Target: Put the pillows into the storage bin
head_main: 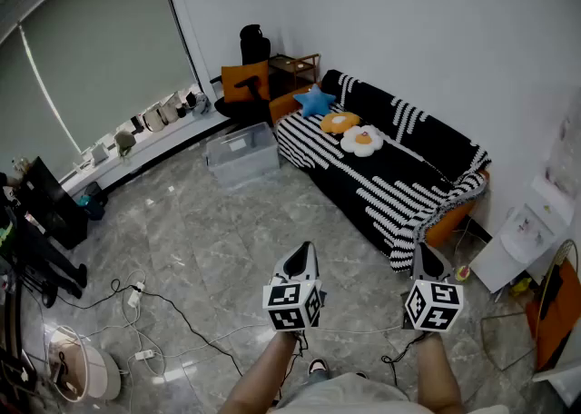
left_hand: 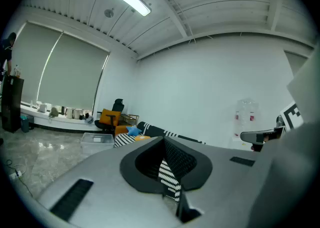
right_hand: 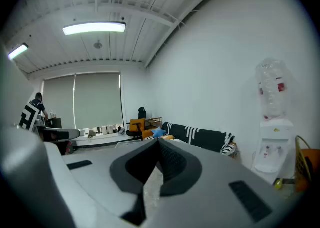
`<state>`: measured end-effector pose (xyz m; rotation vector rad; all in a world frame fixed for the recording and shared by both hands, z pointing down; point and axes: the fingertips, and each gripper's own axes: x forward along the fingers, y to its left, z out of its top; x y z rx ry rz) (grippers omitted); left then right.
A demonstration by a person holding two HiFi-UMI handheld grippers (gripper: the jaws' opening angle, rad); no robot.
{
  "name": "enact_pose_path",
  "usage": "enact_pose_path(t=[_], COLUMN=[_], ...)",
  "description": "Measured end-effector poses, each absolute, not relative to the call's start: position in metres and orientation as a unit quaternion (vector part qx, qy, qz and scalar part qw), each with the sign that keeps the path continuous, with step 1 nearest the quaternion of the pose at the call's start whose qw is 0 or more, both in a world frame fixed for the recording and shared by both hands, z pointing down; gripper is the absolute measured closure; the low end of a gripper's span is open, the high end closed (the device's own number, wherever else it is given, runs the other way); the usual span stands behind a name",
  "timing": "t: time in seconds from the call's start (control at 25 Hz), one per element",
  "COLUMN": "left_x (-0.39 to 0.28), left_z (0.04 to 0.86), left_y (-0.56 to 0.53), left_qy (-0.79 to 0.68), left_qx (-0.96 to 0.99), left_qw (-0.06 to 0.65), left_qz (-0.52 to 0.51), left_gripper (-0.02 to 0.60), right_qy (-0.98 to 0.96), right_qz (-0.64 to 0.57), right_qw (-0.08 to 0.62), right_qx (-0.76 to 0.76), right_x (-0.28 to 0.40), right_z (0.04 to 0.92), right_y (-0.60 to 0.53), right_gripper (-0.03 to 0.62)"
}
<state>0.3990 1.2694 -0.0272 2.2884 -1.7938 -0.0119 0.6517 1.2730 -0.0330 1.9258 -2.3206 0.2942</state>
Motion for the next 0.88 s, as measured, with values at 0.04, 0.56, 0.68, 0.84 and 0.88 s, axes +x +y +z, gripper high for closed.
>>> enact_pose_path(t=[0.04, 0.56, 0.68, 0.84, 0.88], left_x=[0.401, 0.412, 0.409, 0.403, 0.403], left_z=[-0.027, -0.024, -0.023, -0.021, -0.02], left_y=[1.27, 1.268, 1.265, 1.262, 1.261], left_qy=[-0.613, -0.609, -0.608, -0.606, -0.605], left_qx=[0.781, 0.784, 0.785, 0.785, 0.786], left_qw=[0.118, 0.119, 0.118, 0.125, 0.126], left_qz=[-0.004, 0.003, 0.005, 0.013, 0.015], left_gripper=[0.571, 0.571, 0.571, 0.569, 0.569], right_qy=[-0.765, -0.765, -0.761, -0.759, -0.759], right_qz=[0.097, 0.119, 0.122, 0.125, 0.125], right_qw=[0.057, 0.046, 0.049, 0.051, 0.052], right_qx=[0.634, 0.631, 0.635, 0.637, 0.637], right_x=[0.653, 0.661, 0.66, 0.656, 0.655], right_z=[-0.033, -0.026, -0.024, -0.022, -0.021], right_y=[1.273, 1.273, 1.271, 1.27, 1.27], right_gripper=[0.593, 0.593, 0.593, 0.593, 0.593])
